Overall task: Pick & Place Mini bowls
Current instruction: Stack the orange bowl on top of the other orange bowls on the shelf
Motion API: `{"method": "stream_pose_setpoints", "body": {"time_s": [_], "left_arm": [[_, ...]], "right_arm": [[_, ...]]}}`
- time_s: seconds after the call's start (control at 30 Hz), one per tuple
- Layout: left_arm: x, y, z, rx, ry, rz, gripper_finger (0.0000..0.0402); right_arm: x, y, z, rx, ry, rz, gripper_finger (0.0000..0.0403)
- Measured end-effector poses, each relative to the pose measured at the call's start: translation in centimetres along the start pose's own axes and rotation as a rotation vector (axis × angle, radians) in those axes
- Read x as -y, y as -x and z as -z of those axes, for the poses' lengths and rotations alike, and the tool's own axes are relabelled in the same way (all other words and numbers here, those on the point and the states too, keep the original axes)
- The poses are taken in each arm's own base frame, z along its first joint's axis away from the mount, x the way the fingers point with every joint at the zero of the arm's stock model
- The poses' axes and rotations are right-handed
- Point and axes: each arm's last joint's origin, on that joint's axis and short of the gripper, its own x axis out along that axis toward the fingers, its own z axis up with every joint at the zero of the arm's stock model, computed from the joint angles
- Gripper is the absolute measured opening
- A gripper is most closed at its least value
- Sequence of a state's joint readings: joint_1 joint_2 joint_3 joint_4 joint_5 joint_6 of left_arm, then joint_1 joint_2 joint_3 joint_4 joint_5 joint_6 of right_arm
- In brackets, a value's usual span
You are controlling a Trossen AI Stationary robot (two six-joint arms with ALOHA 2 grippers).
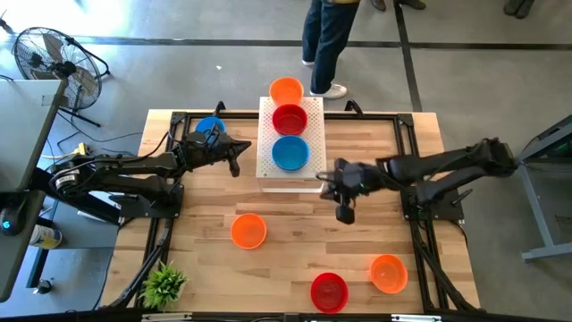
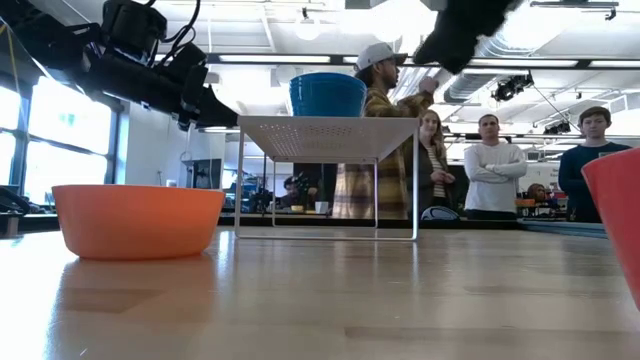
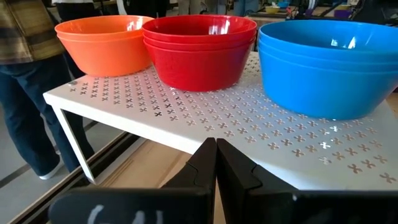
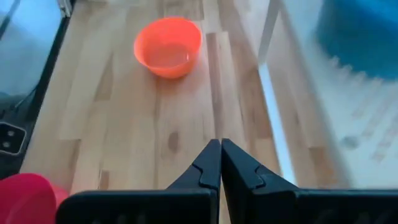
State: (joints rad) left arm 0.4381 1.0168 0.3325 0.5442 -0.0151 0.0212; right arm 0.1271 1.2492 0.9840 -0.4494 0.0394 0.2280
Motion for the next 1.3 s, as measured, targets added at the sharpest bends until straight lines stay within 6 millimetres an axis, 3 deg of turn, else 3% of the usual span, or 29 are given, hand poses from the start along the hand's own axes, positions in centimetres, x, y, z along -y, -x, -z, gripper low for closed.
{"method": "stream_pose_setpoints", "body": {"time_s": [0.2,0.57,0.87,1.1,1.3], "left_arm": [[0.0,0.0,0.0,0.000,0.000,0.000,0.0005],[0.0,0.0,0.0,0.000,0.000,0.000,0.0005],[0.0,0.0,0.0,0.000,0.000,0.000,0.0005],[0.0,0.0,0.0,-0.003,0.000,0.000,0.0005],[0.0,0.0,0.0,-0.004,0.000,0.000,0.0005]], "right_arm": [[-2.6,-0.3,2.6,-0.040,-0.056,0.008,0.0000],[-6.6,0.0,4.6,-0.119,-0.203,-0.068,0.0002],[-8.5,1.6,8.0,-0.480,-0.317,-0.087,0.0089],[-10.0,2.4,11.1,-0.763,-0.235,-0.066,0.0128],[-11.1,0.7,13.0,-0.873,-0.052,-0.058,0.0129]]}}
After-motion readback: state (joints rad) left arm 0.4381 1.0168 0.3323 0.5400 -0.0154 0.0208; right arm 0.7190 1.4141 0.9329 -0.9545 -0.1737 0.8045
